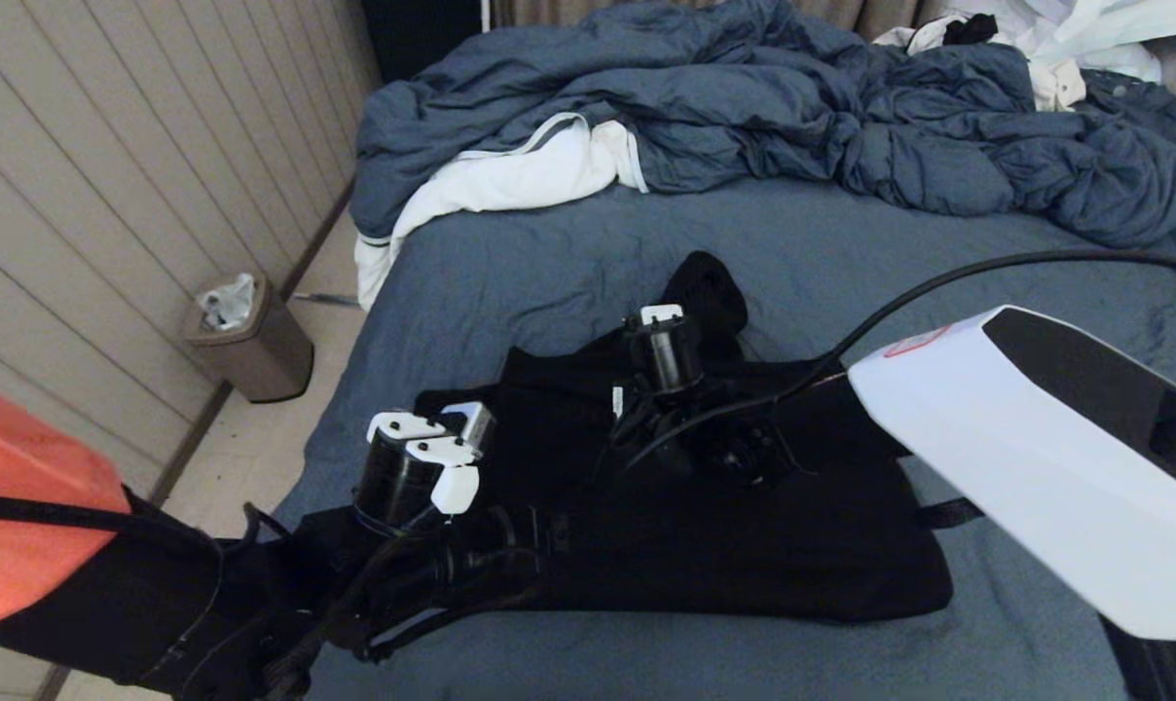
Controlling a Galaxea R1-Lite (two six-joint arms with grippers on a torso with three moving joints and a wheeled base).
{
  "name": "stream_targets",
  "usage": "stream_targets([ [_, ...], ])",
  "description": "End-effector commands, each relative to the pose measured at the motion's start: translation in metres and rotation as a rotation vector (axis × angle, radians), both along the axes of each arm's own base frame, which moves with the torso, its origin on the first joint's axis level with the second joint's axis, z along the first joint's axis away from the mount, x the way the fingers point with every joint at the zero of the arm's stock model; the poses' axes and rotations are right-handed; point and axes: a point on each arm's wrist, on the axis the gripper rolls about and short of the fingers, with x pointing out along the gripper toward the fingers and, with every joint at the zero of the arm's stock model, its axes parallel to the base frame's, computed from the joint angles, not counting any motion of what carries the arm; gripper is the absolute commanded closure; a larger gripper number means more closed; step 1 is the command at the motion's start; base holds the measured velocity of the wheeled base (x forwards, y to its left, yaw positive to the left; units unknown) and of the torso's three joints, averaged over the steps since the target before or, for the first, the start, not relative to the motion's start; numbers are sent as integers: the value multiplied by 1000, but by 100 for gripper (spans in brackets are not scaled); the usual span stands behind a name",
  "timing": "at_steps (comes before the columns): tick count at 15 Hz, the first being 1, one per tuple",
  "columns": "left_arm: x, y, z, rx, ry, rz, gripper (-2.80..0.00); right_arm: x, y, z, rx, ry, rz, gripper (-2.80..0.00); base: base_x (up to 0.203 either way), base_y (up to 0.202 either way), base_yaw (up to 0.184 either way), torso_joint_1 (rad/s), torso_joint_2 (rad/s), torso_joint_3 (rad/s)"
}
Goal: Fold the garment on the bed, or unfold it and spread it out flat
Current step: Fold the black sweatshirt
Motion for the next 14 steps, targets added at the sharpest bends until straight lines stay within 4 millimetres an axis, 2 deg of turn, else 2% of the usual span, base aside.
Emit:
stream_targets([
  [1,-2,5,12,-30,-28,11,-280,-1,-5,-5,-8,17,-7,0,0,0,0,0,0,0],
  [5,1,5,8,-22,-19,15,-280,-28,-12,-13,-22,80,7,0,0,0,0,0,0,0],
  [10,2,4,7,-24,-14,14,-280,-60,-17,-44,-25,205,40,0,0,0,0,0,0,0],
  [12,2,3,5,-20,-8,12,-280,-61,-17,-42,-10,182,47,0,0,0,0,0,0,0],
  [14,3,3,2,-14,0,10,-280,-52,-14,-32,14,140,44,0,0,0,0,0,0,0],
])
